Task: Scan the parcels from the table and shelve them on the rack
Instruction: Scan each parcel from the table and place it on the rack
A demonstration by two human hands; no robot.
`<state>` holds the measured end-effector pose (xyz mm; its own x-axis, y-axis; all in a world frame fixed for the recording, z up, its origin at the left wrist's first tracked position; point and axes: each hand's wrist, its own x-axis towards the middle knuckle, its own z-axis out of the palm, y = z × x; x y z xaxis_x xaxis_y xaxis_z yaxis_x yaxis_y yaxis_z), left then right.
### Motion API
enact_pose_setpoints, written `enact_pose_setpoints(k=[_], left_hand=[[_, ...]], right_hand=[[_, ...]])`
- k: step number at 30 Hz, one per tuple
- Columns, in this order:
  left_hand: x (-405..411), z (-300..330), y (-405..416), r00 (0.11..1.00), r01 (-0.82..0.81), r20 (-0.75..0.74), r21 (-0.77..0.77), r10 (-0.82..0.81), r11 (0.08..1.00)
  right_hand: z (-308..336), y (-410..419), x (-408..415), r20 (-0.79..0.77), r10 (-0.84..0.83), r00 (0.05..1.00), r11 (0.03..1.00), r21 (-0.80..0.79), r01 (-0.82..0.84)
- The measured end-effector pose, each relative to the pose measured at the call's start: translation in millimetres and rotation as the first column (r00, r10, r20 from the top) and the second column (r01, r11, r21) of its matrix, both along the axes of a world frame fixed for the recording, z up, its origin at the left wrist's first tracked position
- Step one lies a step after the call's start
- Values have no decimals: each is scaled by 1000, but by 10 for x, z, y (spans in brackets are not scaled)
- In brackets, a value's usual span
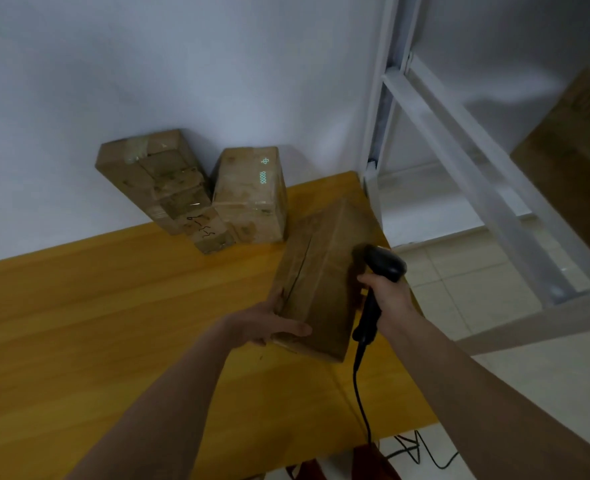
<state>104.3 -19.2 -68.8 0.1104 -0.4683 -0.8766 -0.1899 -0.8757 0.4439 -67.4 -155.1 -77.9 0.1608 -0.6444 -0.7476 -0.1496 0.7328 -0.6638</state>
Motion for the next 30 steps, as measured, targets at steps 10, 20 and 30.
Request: enact_pose_setpoints(k=[10, 20, 30], left_hand=[[-310, 257, -404, 808, 93, 587, -214, 52, 972], [104, 129, -125, 830, -410, 269, -298, 488, 862], [211, 198, 269, 851, -505, -312, -260, 423, 823]], right_hand=[[309, 335, 273, 99, 165, 981, 984, -78, -158], [329, 146, -6, 79, 87, 993, 992, -95, -80], [452, 163, 2, 149, 60, 987, 997, -47, -54]])
